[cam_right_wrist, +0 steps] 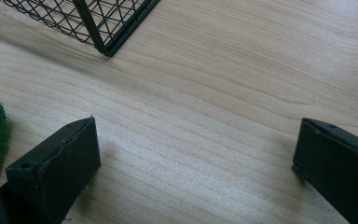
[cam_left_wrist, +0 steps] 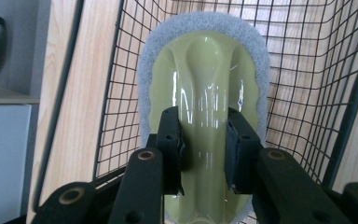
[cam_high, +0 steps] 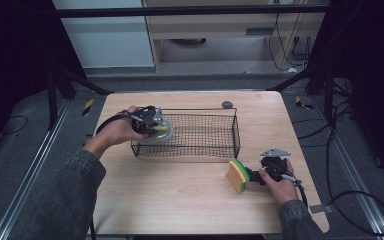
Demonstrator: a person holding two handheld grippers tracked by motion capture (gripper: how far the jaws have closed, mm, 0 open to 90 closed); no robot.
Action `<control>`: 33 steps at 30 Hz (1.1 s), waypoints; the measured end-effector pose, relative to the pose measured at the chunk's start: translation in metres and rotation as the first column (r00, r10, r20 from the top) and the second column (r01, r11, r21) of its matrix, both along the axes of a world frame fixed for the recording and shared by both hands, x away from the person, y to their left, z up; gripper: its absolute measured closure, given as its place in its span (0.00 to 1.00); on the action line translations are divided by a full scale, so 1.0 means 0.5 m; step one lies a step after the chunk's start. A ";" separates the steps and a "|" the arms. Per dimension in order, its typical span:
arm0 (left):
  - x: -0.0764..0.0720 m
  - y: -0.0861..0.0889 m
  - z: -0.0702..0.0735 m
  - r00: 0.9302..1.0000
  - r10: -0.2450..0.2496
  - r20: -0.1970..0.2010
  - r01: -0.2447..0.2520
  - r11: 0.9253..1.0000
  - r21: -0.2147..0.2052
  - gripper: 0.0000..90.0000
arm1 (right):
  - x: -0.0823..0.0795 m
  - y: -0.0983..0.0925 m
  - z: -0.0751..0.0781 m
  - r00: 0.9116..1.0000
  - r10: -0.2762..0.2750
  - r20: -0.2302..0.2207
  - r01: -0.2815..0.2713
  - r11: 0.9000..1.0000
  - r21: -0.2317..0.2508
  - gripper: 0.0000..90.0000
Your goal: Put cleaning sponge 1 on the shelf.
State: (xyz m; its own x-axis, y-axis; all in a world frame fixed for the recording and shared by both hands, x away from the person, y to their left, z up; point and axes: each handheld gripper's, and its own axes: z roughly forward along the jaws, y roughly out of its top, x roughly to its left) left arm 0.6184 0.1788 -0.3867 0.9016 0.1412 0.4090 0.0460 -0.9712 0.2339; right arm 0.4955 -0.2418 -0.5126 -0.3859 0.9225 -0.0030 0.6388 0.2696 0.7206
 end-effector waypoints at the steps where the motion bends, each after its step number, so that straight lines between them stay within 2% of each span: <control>1: 0.000 0.000 0.000 1.000 0.000 0.000 0.000 1.000 0.000 0.78 | 0.000 0.000 0.000 1.000 0.000 0.000 0.000 1.000 0.000 0.01; 14: 0.012 0.000 -0.035 0.999 0.026 -0.037 -0.026 1.000 0.018 0.78 | -0.001 0.000 0.000 1.000 -0.002 0.000 0.002 1.000 0.001 0.01; 26: 0.017 -0.001 -0.055 0.996 0.061 -0.071 -0.059 0.998 0.027 0.78 | -0.001 0.000 -0.001 1.000 -0.002 0.004 0.002 1.000 -0.004 0.01; 33: 0.017 -0.004 -0.056 0.994 0.075 -0.076 -0.073 0.997 0.028 0.77 | -0.001 0.000 -0.001 1.000 -0.002 0.004 0.003 1.000 -0.004 0.01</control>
